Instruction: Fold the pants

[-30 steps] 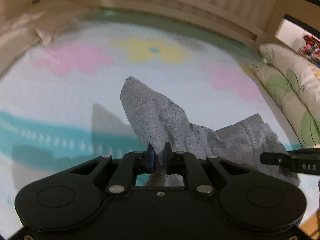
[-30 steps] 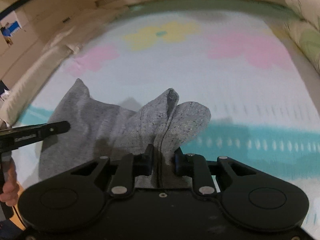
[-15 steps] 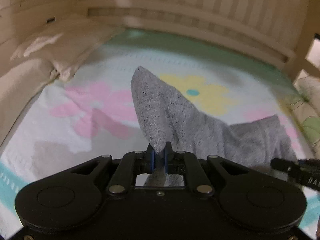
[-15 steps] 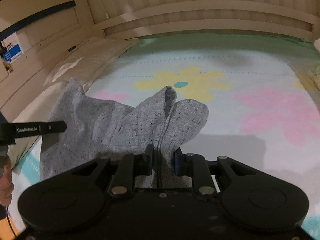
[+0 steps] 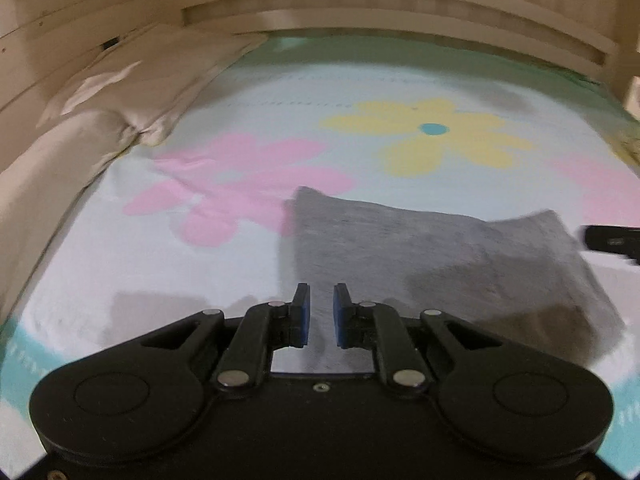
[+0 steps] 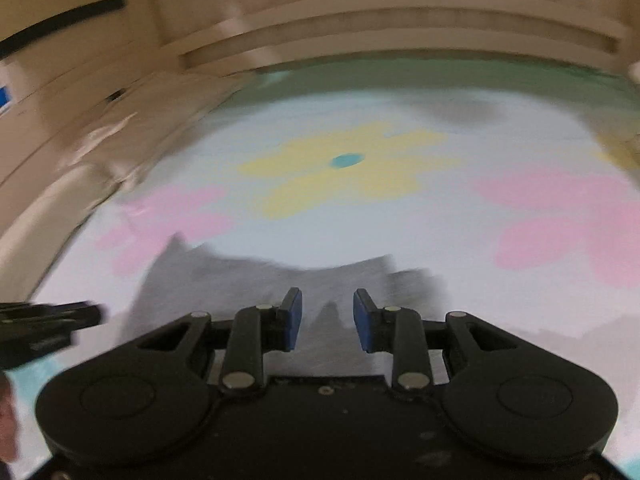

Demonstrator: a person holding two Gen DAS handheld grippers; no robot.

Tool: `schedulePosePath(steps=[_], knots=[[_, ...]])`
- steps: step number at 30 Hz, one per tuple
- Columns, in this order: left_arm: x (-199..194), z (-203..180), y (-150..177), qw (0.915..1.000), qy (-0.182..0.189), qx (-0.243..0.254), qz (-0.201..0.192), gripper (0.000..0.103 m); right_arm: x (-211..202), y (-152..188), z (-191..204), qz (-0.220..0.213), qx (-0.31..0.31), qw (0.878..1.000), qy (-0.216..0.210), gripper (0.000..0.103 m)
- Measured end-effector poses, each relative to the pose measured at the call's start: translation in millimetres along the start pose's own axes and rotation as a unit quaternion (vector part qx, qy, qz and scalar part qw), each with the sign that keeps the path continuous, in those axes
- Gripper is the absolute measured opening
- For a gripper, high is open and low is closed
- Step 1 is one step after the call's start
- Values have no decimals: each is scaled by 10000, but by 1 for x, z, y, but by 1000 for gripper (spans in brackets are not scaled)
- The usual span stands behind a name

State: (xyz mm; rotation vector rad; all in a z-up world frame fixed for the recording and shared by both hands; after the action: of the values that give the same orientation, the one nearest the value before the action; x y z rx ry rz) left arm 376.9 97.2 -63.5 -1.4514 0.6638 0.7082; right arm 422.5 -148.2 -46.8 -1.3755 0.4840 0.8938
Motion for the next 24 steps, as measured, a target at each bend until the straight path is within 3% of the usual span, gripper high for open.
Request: schedulePosePath(steps=[5,8,9,10,13,16,24], knots=[[-14,-18,37,9979,-43,627,-138,25,2,24,8,427,-369,9984,-27,30],[10,-22,66,9902,-343,1195,630,24,6,53,-7,853,-782,9913,625,29],[15,-22,72,9877,-430,1317,721,24,5,62,-14,972,-796,9889,792,30],[12,-21,72,9881,-434,1371,543,24,6,67,-23,1038,-726,9883,848,29],[2,-17,60,9925,-338,1000,616,22,-9,71,-41,1087,-434,9885,959,29],[-24,-16,44,9978,-79,477,458,23,-35,57,-42,799,-338,9916,955,29],[-105,-36,17,10000,35,-48,-19,24,-105,33,9,122,-269,9966,766,34]])
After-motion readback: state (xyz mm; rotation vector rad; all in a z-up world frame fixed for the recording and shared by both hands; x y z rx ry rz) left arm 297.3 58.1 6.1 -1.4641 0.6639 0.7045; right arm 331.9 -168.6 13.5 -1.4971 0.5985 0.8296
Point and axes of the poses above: each gripper's, at about its wrist camera, not at the fingertips, and x roughly the way its jaws point, z to its left, y to its underside, the point moved 6 cm from there along x, roughly the way its jaws point, and after that the axes turned 5 degrees about z, right-handed, at the moved point
